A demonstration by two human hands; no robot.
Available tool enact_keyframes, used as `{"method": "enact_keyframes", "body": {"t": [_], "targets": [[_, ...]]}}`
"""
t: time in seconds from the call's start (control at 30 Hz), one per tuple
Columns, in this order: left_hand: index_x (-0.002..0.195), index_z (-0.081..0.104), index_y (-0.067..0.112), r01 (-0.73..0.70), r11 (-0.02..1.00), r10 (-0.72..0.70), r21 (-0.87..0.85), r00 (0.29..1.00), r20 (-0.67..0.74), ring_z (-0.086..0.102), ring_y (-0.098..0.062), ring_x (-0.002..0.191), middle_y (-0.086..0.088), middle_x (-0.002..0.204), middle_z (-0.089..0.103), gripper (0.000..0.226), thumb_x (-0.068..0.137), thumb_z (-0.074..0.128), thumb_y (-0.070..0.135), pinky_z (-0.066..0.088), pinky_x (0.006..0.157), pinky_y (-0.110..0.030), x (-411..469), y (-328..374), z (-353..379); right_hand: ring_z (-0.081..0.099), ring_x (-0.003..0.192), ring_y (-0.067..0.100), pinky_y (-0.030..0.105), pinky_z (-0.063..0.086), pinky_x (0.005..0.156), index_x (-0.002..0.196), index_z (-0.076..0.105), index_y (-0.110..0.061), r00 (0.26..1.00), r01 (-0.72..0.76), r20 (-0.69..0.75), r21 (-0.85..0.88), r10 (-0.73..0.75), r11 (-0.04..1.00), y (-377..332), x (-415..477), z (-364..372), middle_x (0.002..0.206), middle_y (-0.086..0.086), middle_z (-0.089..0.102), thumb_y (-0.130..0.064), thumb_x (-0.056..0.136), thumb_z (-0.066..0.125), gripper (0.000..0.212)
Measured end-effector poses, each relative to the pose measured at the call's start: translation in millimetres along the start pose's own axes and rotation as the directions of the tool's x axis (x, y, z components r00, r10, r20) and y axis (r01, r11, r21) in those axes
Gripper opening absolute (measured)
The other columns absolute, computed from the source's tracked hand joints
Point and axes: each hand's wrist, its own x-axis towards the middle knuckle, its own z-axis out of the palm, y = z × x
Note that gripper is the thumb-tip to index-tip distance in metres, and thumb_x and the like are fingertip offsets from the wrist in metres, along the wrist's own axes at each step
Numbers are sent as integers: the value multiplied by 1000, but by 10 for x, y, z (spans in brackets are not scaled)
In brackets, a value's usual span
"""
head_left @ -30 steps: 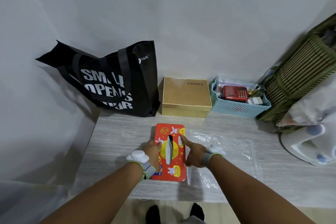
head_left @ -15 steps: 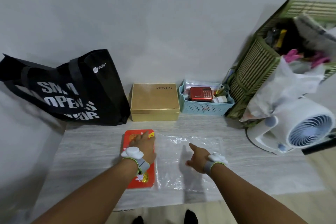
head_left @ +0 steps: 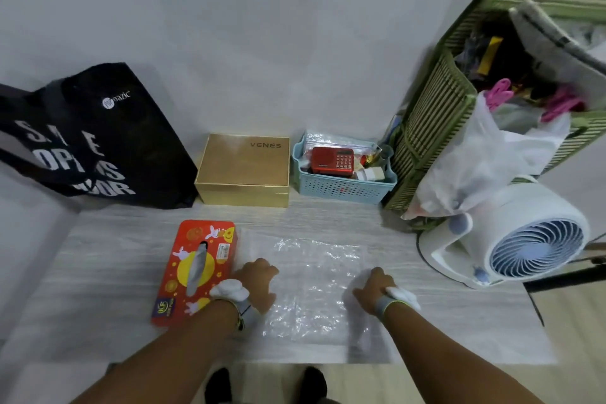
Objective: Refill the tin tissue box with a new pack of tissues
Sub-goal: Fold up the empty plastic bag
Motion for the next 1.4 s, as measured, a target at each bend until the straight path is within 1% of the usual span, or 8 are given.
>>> {"method": "enact_keyframes", "body": {"t": [0.3,0.6,0.77,0.9,1.03,1.13,1.27,1.4], "targets": [[139,47,20,-2,994,18,-109,990,140,45,-22,131,-5,146,38,94,55,42,61,36,108,-29,-123,184,292,68,105,30,30,52,81,106,70,-10,968,87,238,2,-85,996,53,138,-56,112,11,72,-39,84,57,39],[154,0,33,-158,929,148,-334,987,-57,2,-7,143,16,154,-1,141,42,65,88,14,121,-34,-195,531,278,50,43,24,29,40,51,69,56,-10,937,103,131,784,-325,612,-580,-280,-822,58,11,56,-7,82,53,14],[135,47,26,-258,844,16,-469,888,-459,51,-23,129,-6,141,53,45,90,52,31,31,107,-21,-281,747,-142,57,49,20,34,51,57,81,57,-12,884,88,95,927,-457,364,-842,-488,-1174,53,3,58,-9,89,52,10],[110,69,28,-228,782,-137,-580,845,-517,71,-17,88,6,97,76,34,86,48,18,54,84,-28,-282,651,-655,64,72,20,35,47,66,79,61,-19,844,85,39,975,-535,204,-824,-490,-1461,72,1,63,-55,95,48,41],[89,75,17,-334,382,-210,-861,876,-433,69,-24,66,-5,79,76,18,84,59,9,52,81,-45,-322,608,-1120,54,110,19,45,48,90,114,58,-27,850,282,-85,906,-519,314,-753,-377,-1621,118,-1,58,-53,92,55,34],[96,70,6,-358,239,-145,-903,906,-398,68,-23,60,-8,79,75,19,91,54,-5,53,57,-29,-472,714,-1514,46,124,19,46,43,98,140,46,-31,796,332,-53,872,-603,360,-684,-298,-1681,136,-5,50,-51,85,67,62],[82,73,11,-347,29,-98,-937,932,-348,65,-14,57,-5,71,71,23,91,57,-1,53,49,-23,-509,699,-1754,64,77,14,26,46,64,106,67,-16,696,265,41,913,-717,310,-659,-352,-1768,89,0,67,-25,88,67,20],[94,67,3,-339,96,-229,-936,908,-352,62,-16,54,-6,68,70,6,88,67,6,49,48,-24,-427,724,-1799,59,68,22,31,50,67,87,66,-8,754,293,-81,930,-652,224,-645,-311,-1803,83,16,61,-10,83,72,8]]}}
